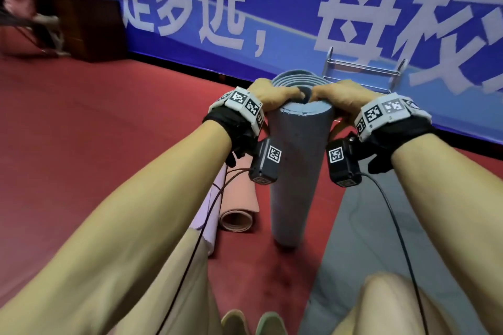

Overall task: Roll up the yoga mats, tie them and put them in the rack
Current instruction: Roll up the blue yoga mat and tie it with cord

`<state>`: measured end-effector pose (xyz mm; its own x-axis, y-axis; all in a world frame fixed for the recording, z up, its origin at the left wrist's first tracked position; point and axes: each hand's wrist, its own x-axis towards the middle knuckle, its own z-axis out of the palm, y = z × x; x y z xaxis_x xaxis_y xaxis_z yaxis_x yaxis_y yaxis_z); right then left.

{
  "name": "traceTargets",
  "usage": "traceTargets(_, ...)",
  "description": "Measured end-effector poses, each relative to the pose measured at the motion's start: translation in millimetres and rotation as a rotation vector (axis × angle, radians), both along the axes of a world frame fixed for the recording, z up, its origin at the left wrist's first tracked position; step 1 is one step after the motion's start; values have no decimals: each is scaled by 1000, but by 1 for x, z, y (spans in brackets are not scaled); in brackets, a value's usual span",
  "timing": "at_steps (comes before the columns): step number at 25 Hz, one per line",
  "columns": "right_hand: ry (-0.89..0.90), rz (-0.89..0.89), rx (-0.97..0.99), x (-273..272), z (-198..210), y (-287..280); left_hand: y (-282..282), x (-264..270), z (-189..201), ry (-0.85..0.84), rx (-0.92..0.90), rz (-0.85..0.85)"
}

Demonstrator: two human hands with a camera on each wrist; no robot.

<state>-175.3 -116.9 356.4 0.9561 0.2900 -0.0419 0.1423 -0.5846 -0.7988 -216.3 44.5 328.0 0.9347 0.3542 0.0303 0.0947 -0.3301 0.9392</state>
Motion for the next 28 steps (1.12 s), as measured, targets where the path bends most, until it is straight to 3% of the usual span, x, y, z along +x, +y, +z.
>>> traceTargets(4, -141, 38, -47, 2, -5, 42, 25, -9, -17, -255, 79, 202)
traceTargets(9, -372, 109, -100, 0, -46, 85, 68, -17, -75, -470, 124, 228)
traceTargets(12, -551, 115, -21, -3, -71, 122, 109, -17, -99, -544, -9, 178)
traceTargets(14, -594, 131, 67, 5, -93, 143, 132, -16, -113, -552, -217, 66)
traceTargets(17, -590, 165, 112, 27, -141, 168, 168, -12, -146, -399, -505, -65)
traceTargets(20, -555, 228, 11, 49, -199, 186, 204, -7, -200, -158, -610, 96)
traceTargets(25, -553, 430, -343, 54, -305, 203, 246, -11, -339, 158, -466, 461)
traceTargets(28, -540, 493, -339, 52, -362, 204, 271, -21, -432, 406, -305, 596)
